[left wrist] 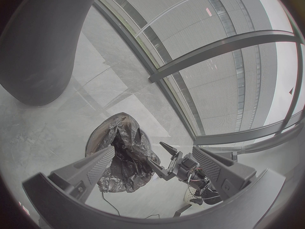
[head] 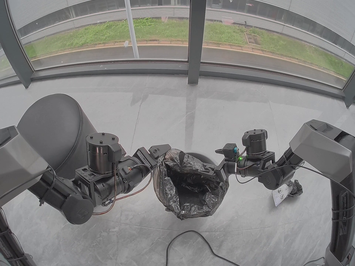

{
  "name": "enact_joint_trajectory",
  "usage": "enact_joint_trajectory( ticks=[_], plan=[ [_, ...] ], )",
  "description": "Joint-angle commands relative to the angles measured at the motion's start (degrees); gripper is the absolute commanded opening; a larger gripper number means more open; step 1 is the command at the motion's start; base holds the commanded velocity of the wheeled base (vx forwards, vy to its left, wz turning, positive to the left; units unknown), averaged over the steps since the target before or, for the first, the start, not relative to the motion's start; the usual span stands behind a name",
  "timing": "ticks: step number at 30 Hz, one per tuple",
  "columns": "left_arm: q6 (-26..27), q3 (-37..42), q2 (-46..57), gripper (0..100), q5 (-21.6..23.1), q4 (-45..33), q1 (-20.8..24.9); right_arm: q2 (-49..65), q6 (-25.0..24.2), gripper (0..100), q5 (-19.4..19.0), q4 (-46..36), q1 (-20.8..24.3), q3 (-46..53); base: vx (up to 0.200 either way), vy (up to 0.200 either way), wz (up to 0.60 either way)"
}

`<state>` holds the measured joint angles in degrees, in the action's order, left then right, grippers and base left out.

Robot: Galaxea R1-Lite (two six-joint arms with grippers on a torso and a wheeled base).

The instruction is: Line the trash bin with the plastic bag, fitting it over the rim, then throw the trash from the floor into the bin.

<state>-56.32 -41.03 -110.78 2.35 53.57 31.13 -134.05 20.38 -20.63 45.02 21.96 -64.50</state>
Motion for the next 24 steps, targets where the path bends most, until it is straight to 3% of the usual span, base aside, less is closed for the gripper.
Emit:
enact_joint_trajectory(
  ticks=[1,6,20,24],
  plan=[
    [-0.1,0.7,0.9,100,-0.1,0.0,-0.5,-1.5,-0.1,100,0.1,0.1,0.0,-2.3,0.000,0.000,0.00],
    [0.0,1.2,2.7,100,-0.1,-0.3,-1.0,-3.9,-0.2,100,0.1,0.0,-0.2,-7.0,0.000,0.000,0.00],
    [-0.1,4.2,5.9,100,-0.2,-0.3,-1.8,0.5,-0.2,100,0.0,-0.1,1.1,-3.3,0.000,0.000,0.00],
    [0.0,5.8,6.1,100,-0.3,0.0,-1.8,3.0,-0.1,100,0.0,0.0,1.2,2.2,0.000,0.000,0.00]
  ],
)
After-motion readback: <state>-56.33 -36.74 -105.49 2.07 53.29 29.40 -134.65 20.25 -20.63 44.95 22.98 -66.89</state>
